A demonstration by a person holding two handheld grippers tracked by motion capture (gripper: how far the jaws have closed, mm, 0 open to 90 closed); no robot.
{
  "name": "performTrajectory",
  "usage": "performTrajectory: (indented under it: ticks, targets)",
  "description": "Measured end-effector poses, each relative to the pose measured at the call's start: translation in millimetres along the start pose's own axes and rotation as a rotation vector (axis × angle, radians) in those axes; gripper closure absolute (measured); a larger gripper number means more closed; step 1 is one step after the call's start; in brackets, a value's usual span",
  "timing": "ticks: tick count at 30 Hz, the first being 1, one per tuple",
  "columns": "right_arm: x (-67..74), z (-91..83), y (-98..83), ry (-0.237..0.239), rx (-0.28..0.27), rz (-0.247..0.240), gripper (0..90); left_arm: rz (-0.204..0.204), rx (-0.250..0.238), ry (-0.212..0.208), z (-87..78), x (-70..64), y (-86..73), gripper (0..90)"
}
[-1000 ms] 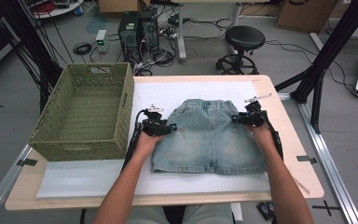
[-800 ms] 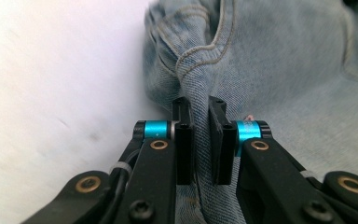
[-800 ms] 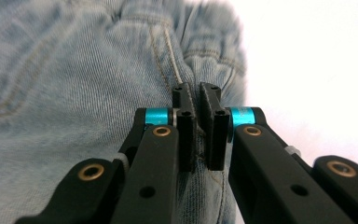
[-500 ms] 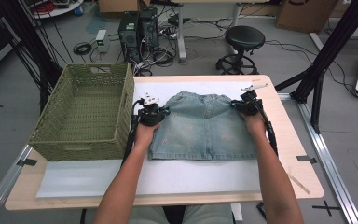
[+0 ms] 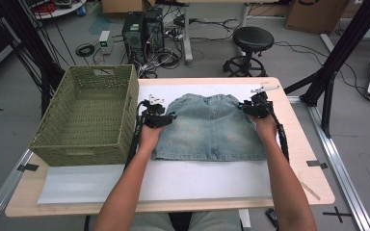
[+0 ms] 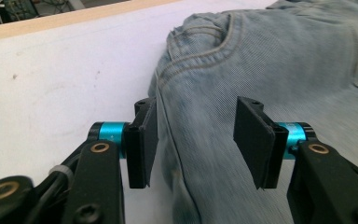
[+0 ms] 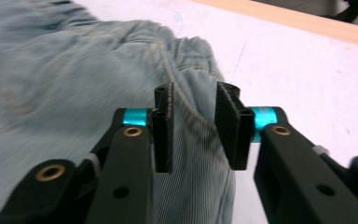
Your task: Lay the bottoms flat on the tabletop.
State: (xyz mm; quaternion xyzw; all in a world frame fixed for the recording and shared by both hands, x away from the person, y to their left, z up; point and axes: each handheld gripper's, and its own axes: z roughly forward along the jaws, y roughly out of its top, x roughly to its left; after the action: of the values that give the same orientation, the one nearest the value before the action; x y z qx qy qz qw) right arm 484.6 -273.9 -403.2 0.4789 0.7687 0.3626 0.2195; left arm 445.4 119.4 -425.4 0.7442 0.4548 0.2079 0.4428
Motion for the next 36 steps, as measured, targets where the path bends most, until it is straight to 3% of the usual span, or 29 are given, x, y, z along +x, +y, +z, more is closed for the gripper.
performTrajectory:
  ticks: [3, 6, 9, 12, 15, 21, 25, 27, 29, 31, 33, 36]
  targets:
    - [5.2, -20.8, -8.7, -0.002, -0.066, -0.050, 63.7, 0.006, -0.009, -0.027, -11.8, -4.1, -9.5, 48.9]
    - [8.0, -41.1, -26.3, 0.041, -0.063, -0.046, 61.0, 0.025, 0.002, -0.058, -24.7, -11.4, -23.4, 48.5]
    - [7.1, -58.4, -46.1, 0.044, -0.040, -0.057, 58.9, 0.021, 0.018, -0.073, -37.9, -17.1, -34.7, 46.2]
    - [4.4, -72.9, -70.6, -0.002, 0.012, -0.098, 58.5, 0.018, 0.022, -0.103, -53.8, -19.6, -48.3, 45.9]
    - [0.7, -85.1, -94.1, 0.012, 0.036, -0.076, 58.8, 0.024, 0.038, -0.113, -66.5, -18.1, -59.2, 45.9]
    - [5.9, -117.3, -127.6, 0.096, 0.005, -0.012, 60.7, 0.020, 0.058, -0.127, -85.7, -16.4, -76.1, 45.7]
    - [11.5, -118.0, -139.9, 0.075, 0.074, -0.023, 60.5, -0.002, 0.082, -0.138, -91.1, -14.4, -85.3, 45.7]
    - [10.9, -111.4, -143.7, 0.062, 0.098, -0.005, 58.8, -0.001, 0.098, -0.154, -91.1, -15.4, -87.6, 45.8]
    - [9.1, -105.7, -146.0, 0.068, 0.091, 0.052, 60.2, 0.004, 0.116, -0.170, -91.3, -17.4, -87.8, 46.7]
    - [10.3, -106.6, -146.2, 0.093, 0.088, 0.059, 74.0, 0.033, 0.138, -0.156, -90.6, -21.7, -88.6, 55.5]
    - [13.8, -108.3, -146.2, 0.073, 0.087, 0.033, 76.3, 0.064, 0.140, -0.150, -91.7, -22.9, -88.3, 70.4]
    - [15.0, -117.8, -148.2, 0.090, 0.090, 0.028, 76.7, 0.095, 0.141, -0.141, -97.7, -26.7, -89.0, 75.2]
